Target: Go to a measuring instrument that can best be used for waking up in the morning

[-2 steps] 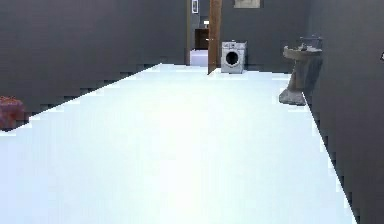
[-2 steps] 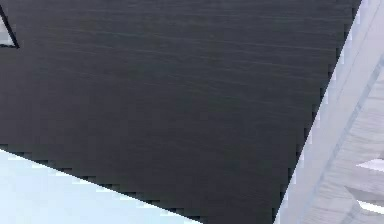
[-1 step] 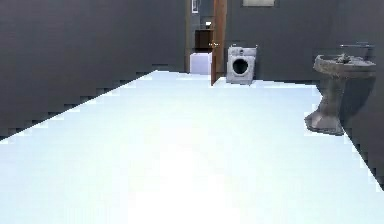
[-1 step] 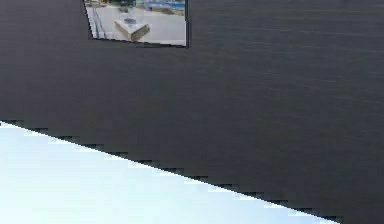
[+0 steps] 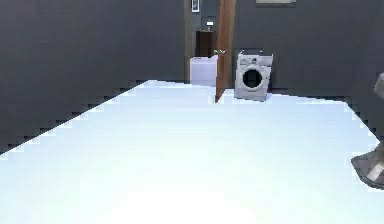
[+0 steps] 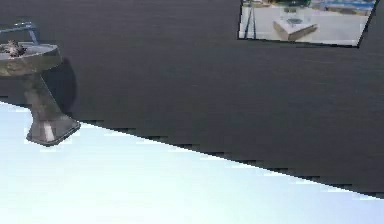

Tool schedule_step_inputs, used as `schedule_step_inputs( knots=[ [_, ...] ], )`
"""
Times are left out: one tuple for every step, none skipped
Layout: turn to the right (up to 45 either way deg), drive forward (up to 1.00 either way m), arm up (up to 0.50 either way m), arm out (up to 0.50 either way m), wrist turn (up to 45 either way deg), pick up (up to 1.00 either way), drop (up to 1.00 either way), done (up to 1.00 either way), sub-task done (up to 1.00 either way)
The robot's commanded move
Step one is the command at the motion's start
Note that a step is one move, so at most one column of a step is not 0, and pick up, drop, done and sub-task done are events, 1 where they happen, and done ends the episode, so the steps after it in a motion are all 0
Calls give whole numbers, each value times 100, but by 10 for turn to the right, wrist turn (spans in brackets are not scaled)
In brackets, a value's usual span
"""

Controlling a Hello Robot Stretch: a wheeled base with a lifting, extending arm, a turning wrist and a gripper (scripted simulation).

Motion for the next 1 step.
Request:
schedule_step_inputs(
  knots=[
    [0,100,0,0,0,0,0,0,0]
  ],
)
